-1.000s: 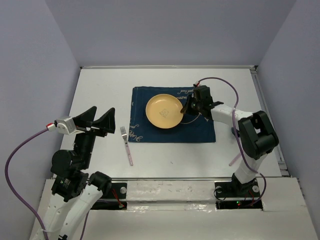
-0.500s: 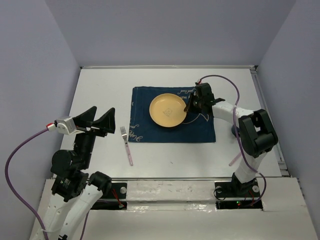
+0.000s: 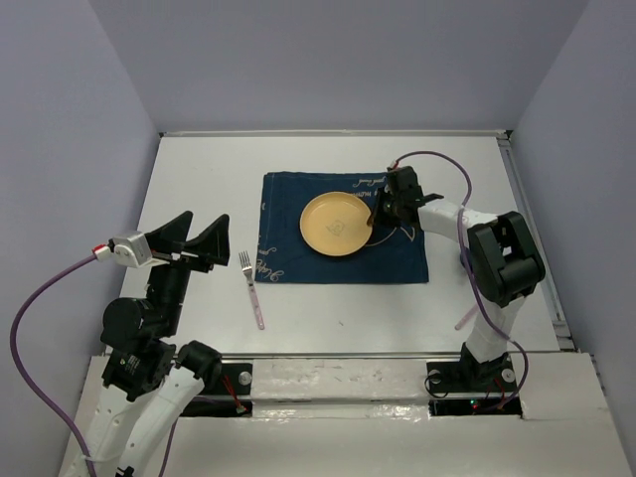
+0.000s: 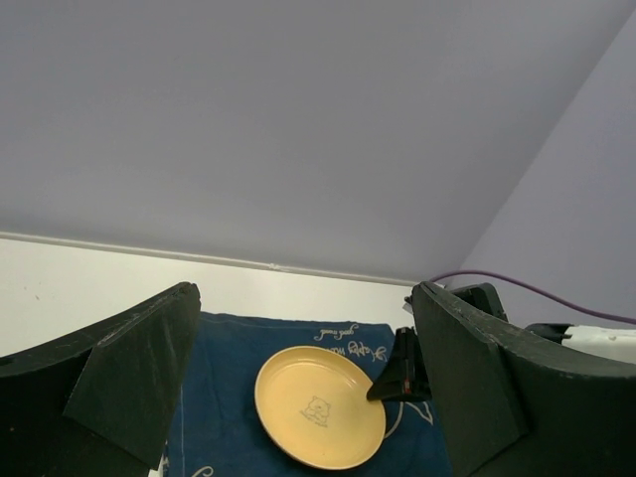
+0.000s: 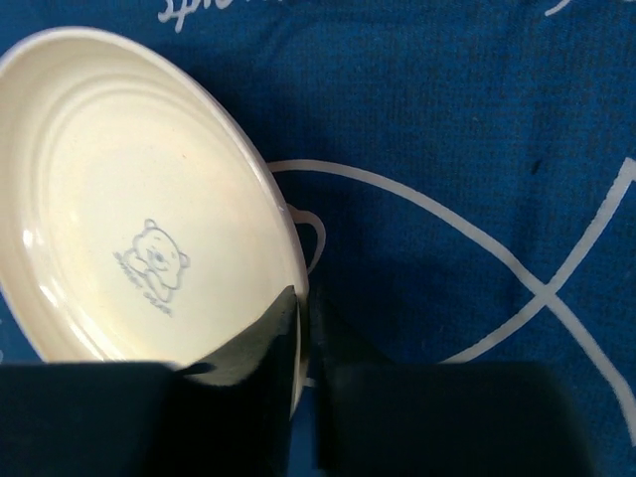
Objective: Set the dinner table for one person
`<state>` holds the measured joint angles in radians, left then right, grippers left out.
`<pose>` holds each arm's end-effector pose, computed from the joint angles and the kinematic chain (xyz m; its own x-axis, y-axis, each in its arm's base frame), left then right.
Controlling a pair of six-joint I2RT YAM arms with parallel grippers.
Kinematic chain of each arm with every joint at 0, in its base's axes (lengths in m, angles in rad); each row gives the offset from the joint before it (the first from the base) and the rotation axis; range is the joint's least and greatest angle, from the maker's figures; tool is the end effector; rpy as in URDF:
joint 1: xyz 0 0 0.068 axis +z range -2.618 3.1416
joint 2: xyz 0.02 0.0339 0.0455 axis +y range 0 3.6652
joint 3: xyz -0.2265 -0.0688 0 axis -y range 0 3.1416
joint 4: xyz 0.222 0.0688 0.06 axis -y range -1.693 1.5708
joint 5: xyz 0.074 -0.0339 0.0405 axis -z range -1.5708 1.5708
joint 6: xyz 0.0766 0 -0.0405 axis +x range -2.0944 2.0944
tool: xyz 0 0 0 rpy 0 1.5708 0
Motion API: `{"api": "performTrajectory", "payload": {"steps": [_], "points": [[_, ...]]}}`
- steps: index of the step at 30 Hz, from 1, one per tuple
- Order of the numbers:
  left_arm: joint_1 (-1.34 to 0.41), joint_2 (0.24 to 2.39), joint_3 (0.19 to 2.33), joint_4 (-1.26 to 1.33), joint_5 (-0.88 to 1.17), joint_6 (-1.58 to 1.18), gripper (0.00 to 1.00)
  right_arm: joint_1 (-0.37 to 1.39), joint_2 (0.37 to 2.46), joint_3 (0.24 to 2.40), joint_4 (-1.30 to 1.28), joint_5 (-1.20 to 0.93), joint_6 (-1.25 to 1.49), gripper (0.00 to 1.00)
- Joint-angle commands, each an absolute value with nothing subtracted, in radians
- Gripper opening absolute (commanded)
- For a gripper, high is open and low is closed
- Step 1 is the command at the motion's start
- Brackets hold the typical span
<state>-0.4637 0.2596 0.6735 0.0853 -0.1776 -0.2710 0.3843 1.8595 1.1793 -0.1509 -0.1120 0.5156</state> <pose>0.1057 -0.0377 0.3874 0.3318 -0.4605 -0.8233 0.4051 0.8577 -0.3165 0.3639 0.1564 0.1268 -0.8139 0.1994 -0.5457 -0.0472 0.9135 0.4042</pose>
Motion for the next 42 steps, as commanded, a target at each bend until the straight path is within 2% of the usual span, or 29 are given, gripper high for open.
{"api": "performTrajectory", "payload": {"steps": [1, 2, 5, 9, 14, 17, 22, 27, 35, 42], "points": [[-0.466, 0.256, 0.67, 0.121, -0.161, -0.253, 0.99, 0.377, 1.859, 1.229, -0.14, -0.094, 0.512, 0.32], [-0.466, 0.256, 0.67, 0.123, -0.16, -0.253, 0.99, 0.377, 1.853, 1.224, -0.143, -0.091, 0.511, 0.45], [-0.466, 0.255, 0.67, 0.123, -0.155, -0.256, 0.99, 0.377, 1.82, 1.212, -0.149, -0.09, 0.503, 0.58], [-0.466, 0.247, 0.672, 0.123, -0.16, -0.252, 0.99, 0.377, 1.695, 1.169, -0.163, -0.086, 0.494, 0.58], [-0.468, 0.226, 0.672, 0.126, -0.15, -0.255, 0.99, 0.324, 1.412, 1.023, -0.213, 0.124, 0.497, 0.52], [-0.482, 0.209, 0.672, 0.129, -0.144, -0.255, 0.99, 0.244, 1.248, 0.93, -0.287, 0.306, 0.52, 0.47], [-0.518, 0.195, 0.673, 0.126, -0.162, -0.245, 0.99, 0.088, 1.057, 0.804, -0.334, 0.422, 0.554, 0.43], [-0.561, 0.19, 0.676, 0.123, -0.179, -0.236, 0.99, 0.011, 1.074, 0.796, -0.368, 0.488, 0.543, 0.44], [-0.578, 0.17, 0.675, 0.124, -0.172, -0.236, 0.99, -0.021, 1.252, 0.844, -0.345, 0.371, 0.502, 0.45], [-0.578, 0.175, 0.67, 0.13, -0.15, -0.245, 0.99, -0.021, 1.345, 0.844, -0.295, 0.341, 0.482, 0.37]]}}
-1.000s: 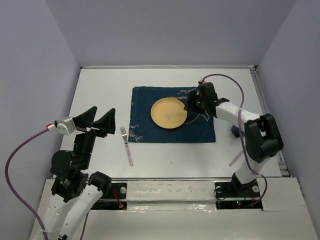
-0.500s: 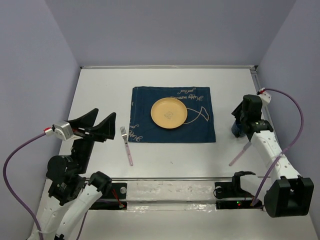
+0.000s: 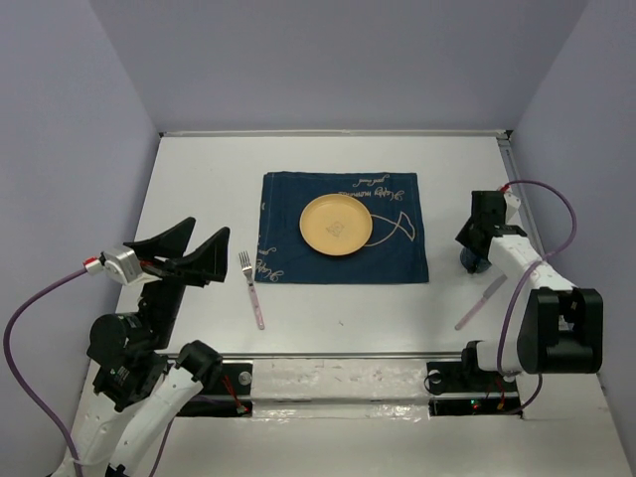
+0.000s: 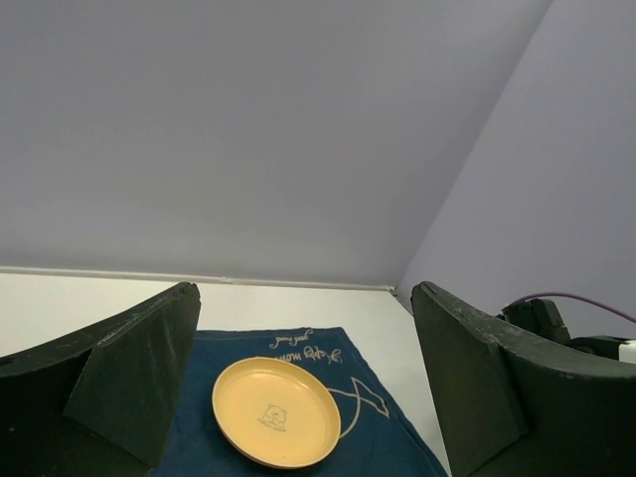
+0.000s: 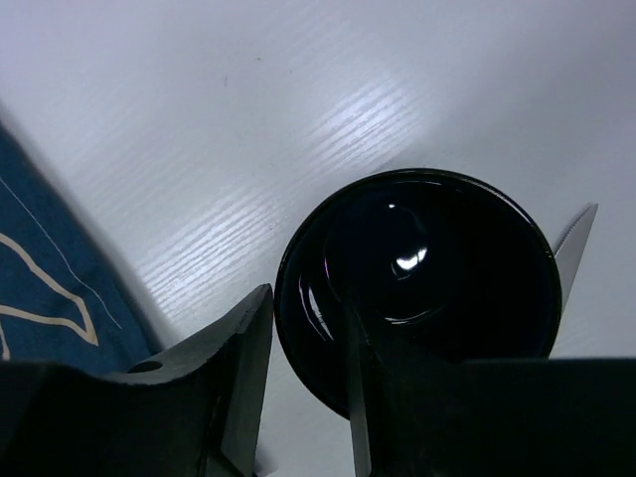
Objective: Set the dinner table for one person
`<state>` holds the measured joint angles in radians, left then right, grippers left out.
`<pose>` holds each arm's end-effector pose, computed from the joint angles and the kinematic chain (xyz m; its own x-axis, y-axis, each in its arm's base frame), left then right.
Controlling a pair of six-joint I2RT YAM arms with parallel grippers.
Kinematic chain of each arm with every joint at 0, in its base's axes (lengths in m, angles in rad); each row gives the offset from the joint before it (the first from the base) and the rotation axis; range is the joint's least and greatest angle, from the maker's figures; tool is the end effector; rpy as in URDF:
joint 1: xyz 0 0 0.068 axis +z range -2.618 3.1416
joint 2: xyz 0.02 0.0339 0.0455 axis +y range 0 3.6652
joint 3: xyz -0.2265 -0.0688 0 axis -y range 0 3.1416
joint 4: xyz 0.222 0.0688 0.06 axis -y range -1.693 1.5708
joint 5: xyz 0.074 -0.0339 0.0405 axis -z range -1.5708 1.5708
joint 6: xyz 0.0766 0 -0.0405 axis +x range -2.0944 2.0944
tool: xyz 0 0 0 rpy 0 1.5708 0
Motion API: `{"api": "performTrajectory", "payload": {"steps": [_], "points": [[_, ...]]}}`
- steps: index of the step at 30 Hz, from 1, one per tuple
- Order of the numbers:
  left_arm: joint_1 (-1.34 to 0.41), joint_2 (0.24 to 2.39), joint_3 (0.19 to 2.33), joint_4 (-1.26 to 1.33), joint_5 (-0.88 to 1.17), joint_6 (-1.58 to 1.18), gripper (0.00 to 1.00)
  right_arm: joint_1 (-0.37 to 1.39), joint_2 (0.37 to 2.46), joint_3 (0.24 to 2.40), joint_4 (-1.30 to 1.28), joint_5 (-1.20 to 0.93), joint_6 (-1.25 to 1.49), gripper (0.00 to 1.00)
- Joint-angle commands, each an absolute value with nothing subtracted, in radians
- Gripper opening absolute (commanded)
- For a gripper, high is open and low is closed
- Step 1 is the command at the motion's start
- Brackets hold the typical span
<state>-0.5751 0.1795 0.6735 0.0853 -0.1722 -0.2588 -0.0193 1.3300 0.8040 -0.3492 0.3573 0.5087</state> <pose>0.0820 -0.0375 0.3939 0.3377 -0.5194 -0.7850 0.5193 0.7984 -0.3048 0.2809 -0.0322 0.1620 -0.5524 0.4670 -0.6905 0.5853 0.8071 0.0776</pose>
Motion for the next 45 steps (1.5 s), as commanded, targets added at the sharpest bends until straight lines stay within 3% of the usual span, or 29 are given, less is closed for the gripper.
{"api": "performTrajectory", "payload": {"steps": [1, 3, 6, 15, 22, 30, 45], "points": [[-0.578, 0.176, 0.67, 0.13, -0.144, -0.247, 0.99, -0.021, 1.351, 0.844, -0.291, 0.341, 0.48, 0.32], [-0.578, 0.179, 0.669, 0.133, -0.141, -0.244, 0.99, -0.021, 1.364, 0.847, -0.287, 0.35, 0.471, 0.14], [-0.578, 0.183, 0.669, 0.132, -0.144, -0.245, 0.99, -0.021, 1.359, 0.862, -0.287, 0.354, 0.445, 0.0], [-0.577, 0.204, 0.67, 0.132, -0.133, -0.247, 0.99, 0.158, 1.347, 1.098, -0.282, 0.382, 0.262, 0.0], [-0.575, 0.209, 0.672, 0.126, -0.153, -0.247, 0.99, 0.325, 1.665, 1.452, -0.331, 0.341, 0.114, 0.0], [-0.575, 0.207, 0.67, 0.129, -0.146, -0.249, 0.99, 0.345, 1.902, 1.732, -0.44, 0.276, 0.048, 0.0], [-0.575, 0.209, 0.669, 0.133, -0.141, -0.245, 0.99, 0.345, 2.074, 1.856, -0.476, 0.285, 0.012, 0.0]]}}
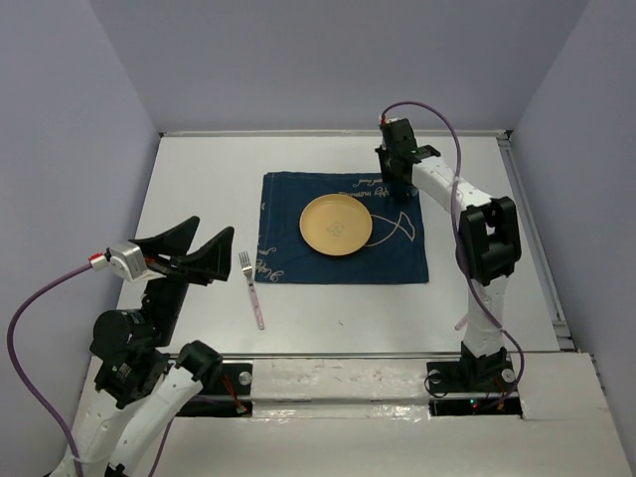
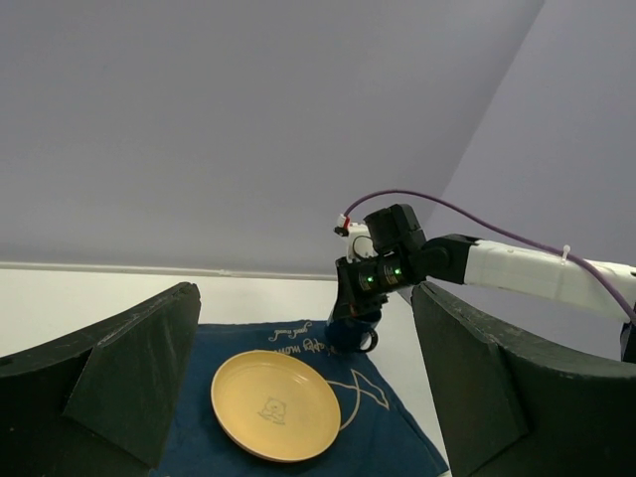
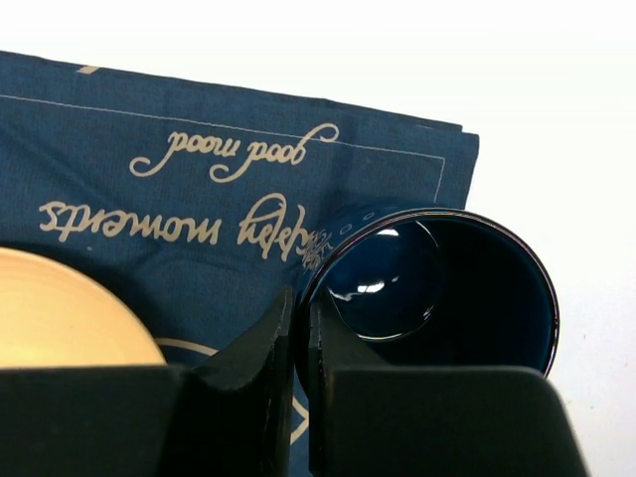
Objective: Set the dinner table for one person
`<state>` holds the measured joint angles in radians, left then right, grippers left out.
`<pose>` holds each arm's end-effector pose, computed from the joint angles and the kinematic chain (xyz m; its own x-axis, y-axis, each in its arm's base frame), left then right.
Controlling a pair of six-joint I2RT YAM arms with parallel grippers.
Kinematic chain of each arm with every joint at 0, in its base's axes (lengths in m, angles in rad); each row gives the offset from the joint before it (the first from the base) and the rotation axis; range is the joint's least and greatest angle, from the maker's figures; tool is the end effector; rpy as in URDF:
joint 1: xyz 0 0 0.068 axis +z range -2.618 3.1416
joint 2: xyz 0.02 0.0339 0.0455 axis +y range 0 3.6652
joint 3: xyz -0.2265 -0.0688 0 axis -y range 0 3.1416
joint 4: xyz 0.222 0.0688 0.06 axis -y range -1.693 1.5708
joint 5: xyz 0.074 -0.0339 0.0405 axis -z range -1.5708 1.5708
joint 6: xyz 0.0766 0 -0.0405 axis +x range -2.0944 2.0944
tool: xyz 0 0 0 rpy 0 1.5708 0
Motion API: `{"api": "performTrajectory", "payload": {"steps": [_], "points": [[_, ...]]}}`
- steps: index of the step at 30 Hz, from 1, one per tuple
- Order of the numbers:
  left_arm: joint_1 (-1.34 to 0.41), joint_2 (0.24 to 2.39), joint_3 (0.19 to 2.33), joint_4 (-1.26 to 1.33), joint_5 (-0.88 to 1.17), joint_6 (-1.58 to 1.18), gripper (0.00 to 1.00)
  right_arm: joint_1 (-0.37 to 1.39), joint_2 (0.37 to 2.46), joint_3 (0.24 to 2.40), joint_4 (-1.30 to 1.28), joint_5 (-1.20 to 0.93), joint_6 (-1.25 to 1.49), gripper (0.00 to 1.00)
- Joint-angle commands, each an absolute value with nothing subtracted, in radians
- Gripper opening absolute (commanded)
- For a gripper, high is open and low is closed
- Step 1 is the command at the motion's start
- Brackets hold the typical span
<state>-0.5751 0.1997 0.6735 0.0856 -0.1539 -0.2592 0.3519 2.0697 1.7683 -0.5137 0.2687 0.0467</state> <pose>0.0861 -0.0418 0.3926 0.3206 -0.5097 -0.7984 0.5283 0.7958 -0.2959 0.4384 0.1393 0.1962 -0.6900 -0.2054 -0.6941 -0.1293 0.9784 -0.1610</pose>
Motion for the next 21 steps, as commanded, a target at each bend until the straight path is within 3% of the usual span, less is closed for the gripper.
{"api": "performTrajectory", "payload": {"steps": [1, 18, 20, 21], "points": [[-0.577, 0.21, 0.669, 0.133, -0.141, -0.244, 0.99, 0.345, 2.08, 1.862, -0.477, 0.287, -0.018, 0.0], [-0.574, 0.213, 0.669, 0.133, -0.144, -0.242, 0.99, 0.345, 2.164, 1.916, -0.474, 0.307, -0.002, 0.0], [-0.574, 0.212, 0.669, 0.135, -0.144, -0.242, 0.99, 0.345, 2.169, 1.91, -0.472, 0.322, 0.029, 0.08], [-0.572, 0.212, 0.669, 0.135, -0.144, -0.242, 0.99, 0.345, 2.169, 1.902, -0.471, 0.342, 0.038, 0.22]]}}
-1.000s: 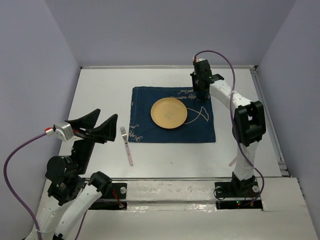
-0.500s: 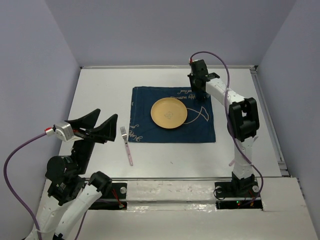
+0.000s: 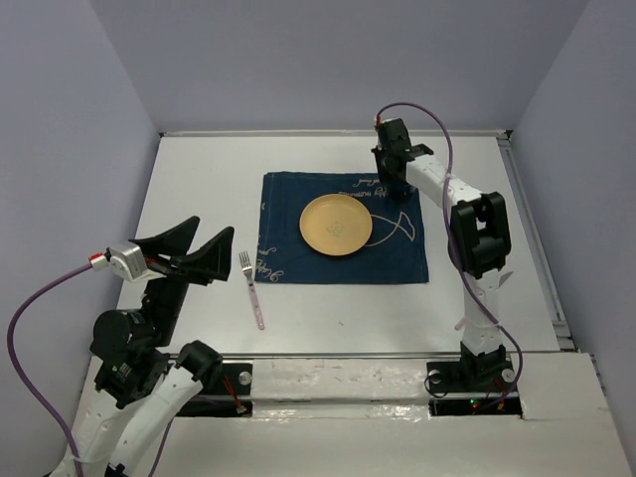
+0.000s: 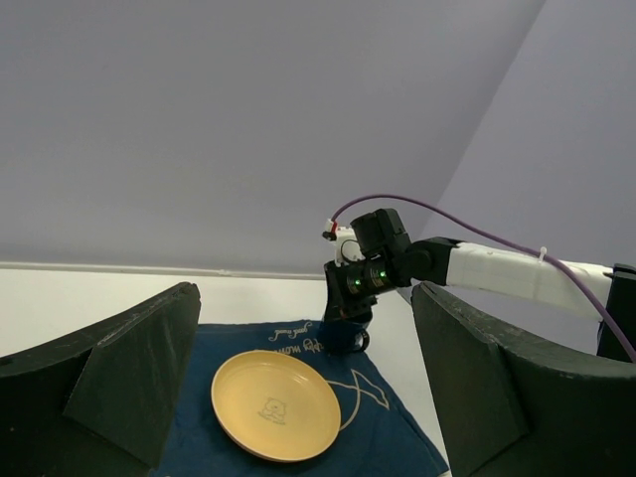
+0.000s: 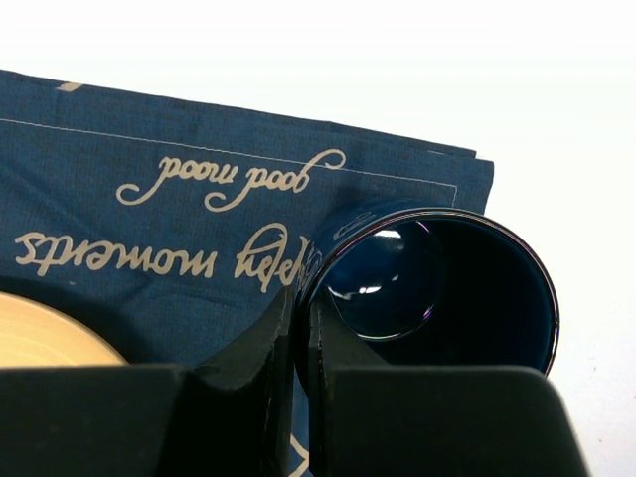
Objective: Set the dinner table for one person
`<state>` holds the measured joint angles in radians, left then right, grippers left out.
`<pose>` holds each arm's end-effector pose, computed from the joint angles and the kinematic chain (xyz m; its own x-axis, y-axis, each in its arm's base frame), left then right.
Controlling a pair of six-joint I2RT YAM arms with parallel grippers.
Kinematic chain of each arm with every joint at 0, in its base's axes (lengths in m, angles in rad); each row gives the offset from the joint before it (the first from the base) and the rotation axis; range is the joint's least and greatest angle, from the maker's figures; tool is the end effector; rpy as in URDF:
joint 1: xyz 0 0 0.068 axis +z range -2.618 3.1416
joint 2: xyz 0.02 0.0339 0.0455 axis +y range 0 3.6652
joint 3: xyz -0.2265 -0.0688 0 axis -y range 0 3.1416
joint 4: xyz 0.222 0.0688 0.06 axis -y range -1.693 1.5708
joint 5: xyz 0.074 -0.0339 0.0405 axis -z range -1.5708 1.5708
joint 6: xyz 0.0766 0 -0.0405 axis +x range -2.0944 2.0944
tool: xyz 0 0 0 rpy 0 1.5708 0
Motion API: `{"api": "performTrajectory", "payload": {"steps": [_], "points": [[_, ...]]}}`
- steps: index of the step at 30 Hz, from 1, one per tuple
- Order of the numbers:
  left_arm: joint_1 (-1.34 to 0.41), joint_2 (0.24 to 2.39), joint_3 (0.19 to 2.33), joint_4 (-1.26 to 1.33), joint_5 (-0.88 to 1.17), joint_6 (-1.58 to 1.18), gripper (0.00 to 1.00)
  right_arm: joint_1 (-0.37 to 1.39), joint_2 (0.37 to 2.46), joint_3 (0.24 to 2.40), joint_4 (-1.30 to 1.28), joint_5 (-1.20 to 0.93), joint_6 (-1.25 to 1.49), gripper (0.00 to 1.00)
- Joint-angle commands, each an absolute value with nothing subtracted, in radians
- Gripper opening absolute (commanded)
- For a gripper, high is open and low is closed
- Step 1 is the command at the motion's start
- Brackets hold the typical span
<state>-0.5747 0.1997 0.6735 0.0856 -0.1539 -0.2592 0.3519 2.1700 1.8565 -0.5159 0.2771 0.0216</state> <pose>0.0862 -0.0418 0.3926 0.3208 -0.5095 -0.7984 0.5280 0.7961 -0.2959 0.4551 0.1448 0.1802 -0.6956 -0.2333 -0.6795 -0.1431 0.9719 -0.1871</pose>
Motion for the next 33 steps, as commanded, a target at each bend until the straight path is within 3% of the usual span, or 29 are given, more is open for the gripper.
{"api": "performTrajectory", "payload": {"steps": [1, 2, 4, 10, 13, 19, 24, 33], "points": [[-0.572, 0.213, 0.669, 0.133, -0.144, -0.244, 0.99, 0.345, 2.169, 1.899, -0.471, 0.368, 0.05, 0.3], [-0.572, 0.212, 0.669, 0.133, -0.146, -0.242, 0.99, 0.345, 2.16, 1.893, -0.471, 0.367, 0.055, 0.42], [-0.572, 0.212, 0.669, 0.133, -0.144, -0.244, 0.99, 0.345, 2.143, 1.885, -0.469, 0.359, 0.072, 0.5], [-0.572, 0.203, 0.669, 0.133, -0.152, -0.242, 0.99, 0.354, 1.982, 1.823, -0.463, 0.246, 0.135, 0.52], [-0.572, 0.201, 0.669, 0.13, -0.166, -0.241, 0.99, 0.399, 1.884, 1.686, -0.393, 0.192, 0.201, 0.52], [-0.568, 0.21, 0.673, 0.114, -0.224, -0.236, 0.99, 0.693, 1.665, 1.326, -0.178, 0.166, 0.356, 0.52], [-0.557, 0.218, 0.676, 0.097, -0.317, -0.241, 0.99, 1.016, 1.796, 1.359, -0.141, 0.24, 0.429, 0.52], [-0.542, 0.186, 0.672, 0.089, -0.368, -0.241, 0.99, 1.224, 2.048, 1.555, -0.204, 0.357, 0.491, 0.53]]}}
